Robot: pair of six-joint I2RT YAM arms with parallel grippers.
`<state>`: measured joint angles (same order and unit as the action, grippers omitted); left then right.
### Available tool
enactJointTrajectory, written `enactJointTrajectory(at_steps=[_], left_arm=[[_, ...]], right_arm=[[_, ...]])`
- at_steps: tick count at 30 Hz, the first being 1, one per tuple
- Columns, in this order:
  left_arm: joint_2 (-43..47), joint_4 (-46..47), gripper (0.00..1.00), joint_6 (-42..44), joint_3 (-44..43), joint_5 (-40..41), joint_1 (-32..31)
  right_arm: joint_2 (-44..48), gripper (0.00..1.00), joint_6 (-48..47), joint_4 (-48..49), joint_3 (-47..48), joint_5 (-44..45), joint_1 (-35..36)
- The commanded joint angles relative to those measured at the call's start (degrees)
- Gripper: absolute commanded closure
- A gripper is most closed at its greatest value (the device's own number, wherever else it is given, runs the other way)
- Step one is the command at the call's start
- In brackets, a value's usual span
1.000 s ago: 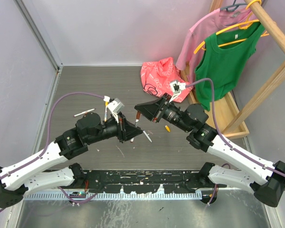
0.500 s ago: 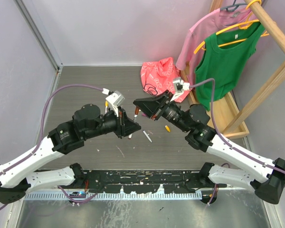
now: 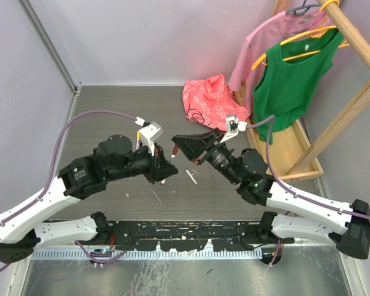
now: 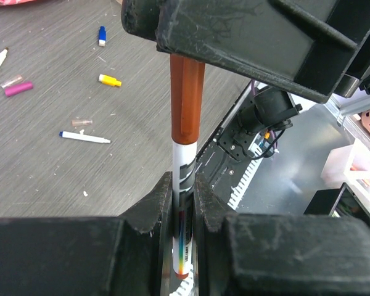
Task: Insert the pens into the pen caps
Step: Press the pen cap onto the pen.
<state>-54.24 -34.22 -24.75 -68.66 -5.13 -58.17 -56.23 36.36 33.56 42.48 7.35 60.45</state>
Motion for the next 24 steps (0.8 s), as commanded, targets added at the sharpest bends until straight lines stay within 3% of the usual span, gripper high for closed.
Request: enactJointTrajectory(at_steps=[1, 7, 16, 24], left_arm=[[1.05, 26.06, 1.00, 0.31, -7.69, 9.11, 1.71], [0.87, 24.65, 1.00, 1.11, -9.07, 7.48, 1.68], [-1.56, 19.90, 1.00, -0.29, -9.99, 1.88, 1.67], [-2.61, 17.35, 1.00, -2.73, -9.94, 2.62, 1.71]], right_arm=[[-2.64, 1.00, -0.86, -18.20, -1.58, -12.61, 5.03], [-3.12, 1.00, -1.02, -18.37, -0.28, -11.93, 5.03], [-1.05, 1.00, -7.60, -26.69, 8.64, -6.06, 4.94], [-0.73, 1.00, -9.18, -28.16, 12.27, -4.51, 4.91]])
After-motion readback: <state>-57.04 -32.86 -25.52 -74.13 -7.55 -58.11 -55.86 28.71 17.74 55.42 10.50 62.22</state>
